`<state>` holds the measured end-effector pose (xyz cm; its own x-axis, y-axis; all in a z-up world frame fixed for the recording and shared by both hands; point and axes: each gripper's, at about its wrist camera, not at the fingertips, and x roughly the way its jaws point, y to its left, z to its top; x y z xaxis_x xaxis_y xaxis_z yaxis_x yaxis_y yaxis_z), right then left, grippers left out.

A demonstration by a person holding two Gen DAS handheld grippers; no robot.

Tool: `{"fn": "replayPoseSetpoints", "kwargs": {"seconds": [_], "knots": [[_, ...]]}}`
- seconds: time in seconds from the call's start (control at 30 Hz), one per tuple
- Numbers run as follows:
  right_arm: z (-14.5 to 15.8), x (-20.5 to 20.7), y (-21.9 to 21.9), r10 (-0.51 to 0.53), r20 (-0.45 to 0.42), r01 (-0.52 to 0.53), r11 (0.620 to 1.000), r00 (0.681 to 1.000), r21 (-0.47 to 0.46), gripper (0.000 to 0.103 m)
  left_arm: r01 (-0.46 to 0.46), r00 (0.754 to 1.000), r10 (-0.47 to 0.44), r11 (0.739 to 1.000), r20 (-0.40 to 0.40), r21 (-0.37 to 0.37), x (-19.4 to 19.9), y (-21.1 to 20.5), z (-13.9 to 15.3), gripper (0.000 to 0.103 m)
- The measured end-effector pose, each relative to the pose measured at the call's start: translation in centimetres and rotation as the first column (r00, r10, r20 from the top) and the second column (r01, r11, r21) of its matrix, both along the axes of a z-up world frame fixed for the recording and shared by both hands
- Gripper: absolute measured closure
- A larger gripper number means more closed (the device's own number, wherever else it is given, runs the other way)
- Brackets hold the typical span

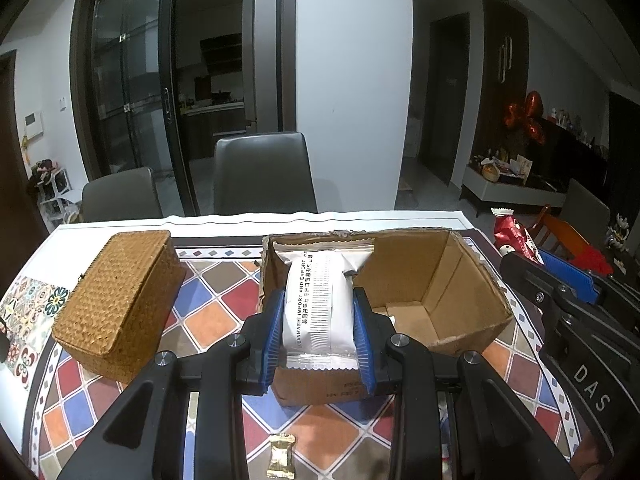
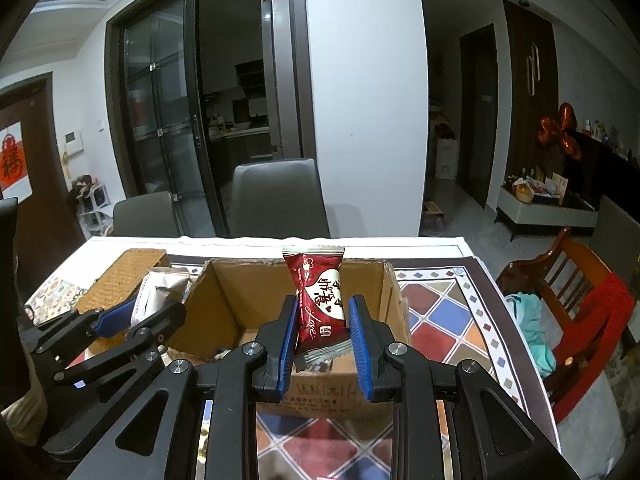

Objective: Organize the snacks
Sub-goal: 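Open both tools to drop the white pastry and red snack into the box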

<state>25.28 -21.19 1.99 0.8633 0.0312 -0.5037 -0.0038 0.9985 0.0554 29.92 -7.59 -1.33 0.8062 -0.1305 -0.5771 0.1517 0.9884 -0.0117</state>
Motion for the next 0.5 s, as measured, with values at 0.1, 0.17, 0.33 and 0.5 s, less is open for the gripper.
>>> {"fn": "replayPoseSetpoints", "kwargs": {"seconds": [0.1,0.17,0.33,0.5], "knots": [[-0.1,0.5,-0.2,-0.002,-0.002,0.002,1.000,1.000,-0.001,0.076,0.001,1.000,-0.001,1.000,0.000,0.000,0.7,-0.1,0.0,0.070],[-0.3,0.8,-0.2,-0.005,-0.004,0.004,1.000,1.000,-0.004,0.076,0.002,1.000,-0.002,1.000,0.000,0.002,1.1,-0.2,-0.1,0.070],[-0.6,1.9,-0.4,-0.009,-0.011,0.009,1.000,1.000,-0.004,0.076,0.004,1.000,-0.004,1.000,-0.005,0.000,2.1,-0.2,-0.3,0.070],[-1.1,2.7,-0.3,-0.009,-0.021,0.009,1.000,1.000,-0.006,0.076,0.006,1.000,-0.006,1.000,-0.013,0.001,3.1,-0.3,-0.7,0.070]]}}
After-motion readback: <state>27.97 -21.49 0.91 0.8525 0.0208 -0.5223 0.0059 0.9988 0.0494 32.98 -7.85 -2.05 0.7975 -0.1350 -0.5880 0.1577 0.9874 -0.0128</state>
